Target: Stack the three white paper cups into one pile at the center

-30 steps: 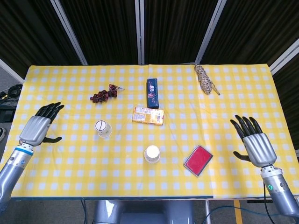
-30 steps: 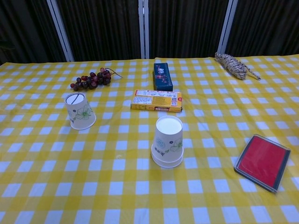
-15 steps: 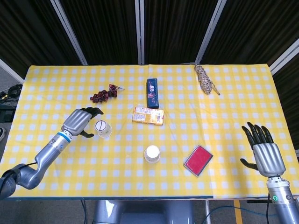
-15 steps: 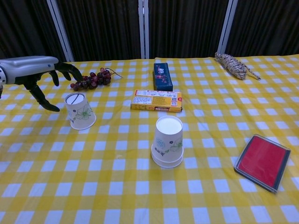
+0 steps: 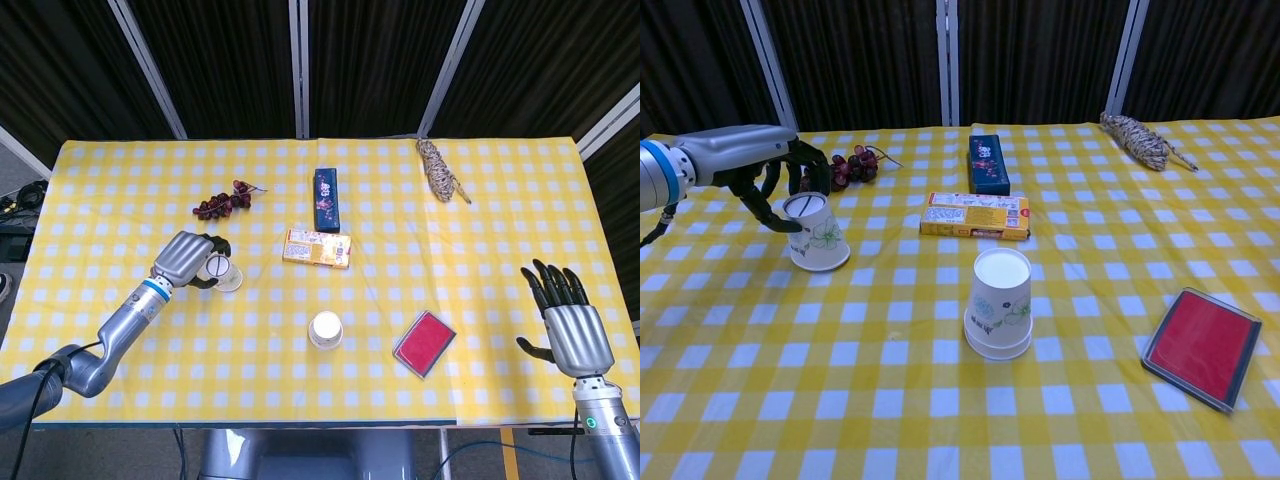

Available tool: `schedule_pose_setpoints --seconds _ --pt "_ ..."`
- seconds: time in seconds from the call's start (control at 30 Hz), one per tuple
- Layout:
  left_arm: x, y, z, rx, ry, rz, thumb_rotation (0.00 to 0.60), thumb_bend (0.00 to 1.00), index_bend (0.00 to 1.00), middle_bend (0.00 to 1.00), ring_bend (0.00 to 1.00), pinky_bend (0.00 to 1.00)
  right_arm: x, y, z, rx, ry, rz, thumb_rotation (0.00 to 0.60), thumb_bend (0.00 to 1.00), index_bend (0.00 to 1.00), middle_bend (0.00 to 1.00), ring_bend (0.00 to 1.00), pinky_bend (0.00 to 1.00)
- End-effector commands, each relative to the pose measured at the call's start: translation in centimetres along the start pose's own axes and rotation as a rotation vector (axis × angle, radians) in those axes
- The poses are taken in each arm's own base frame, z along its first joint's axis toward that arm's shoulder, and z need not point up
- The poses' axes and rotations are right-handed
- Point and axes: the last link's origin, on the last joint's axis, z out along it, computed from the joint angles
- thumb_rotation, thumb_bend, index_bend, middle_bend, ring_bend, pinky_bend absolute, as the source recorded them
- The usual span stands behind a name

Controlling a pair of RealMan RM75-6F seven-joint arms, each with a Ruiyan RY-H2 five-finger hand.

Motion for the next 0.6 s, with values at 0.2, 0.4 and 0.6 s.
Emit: schedule_pose_setpoints --seconds 0.2,0.4,0.6 --pt "1.6 0.9 -0.3 -0.031 0.039 -0.019 0.6 0.27 0.54 0.48 0.47 0.6 0.3 0.0 -0.1 -0.003 0.01 0.004 0.6 0.0 0.0 0.0 0.0 0.0" --pt "5.3 5.3 -0.7 -0.184 0.123 -0.1 0.6 0.27 0.54 0.48 0.47 0.61 0.6 0.1 0.0 -0.01 0.023 0.008 0.6 0.0 0.0 0.0 0.0 0.0" --pt "7.4 12.4 0.1 -0.372 0.128 -0.199 0.6 0.26 0.54 0.48 0.47 0.61 0.8 0.0 0.1 -0.008 0.039 0.009 0.6 0.0 0.0 0.0 0.0 0.0"
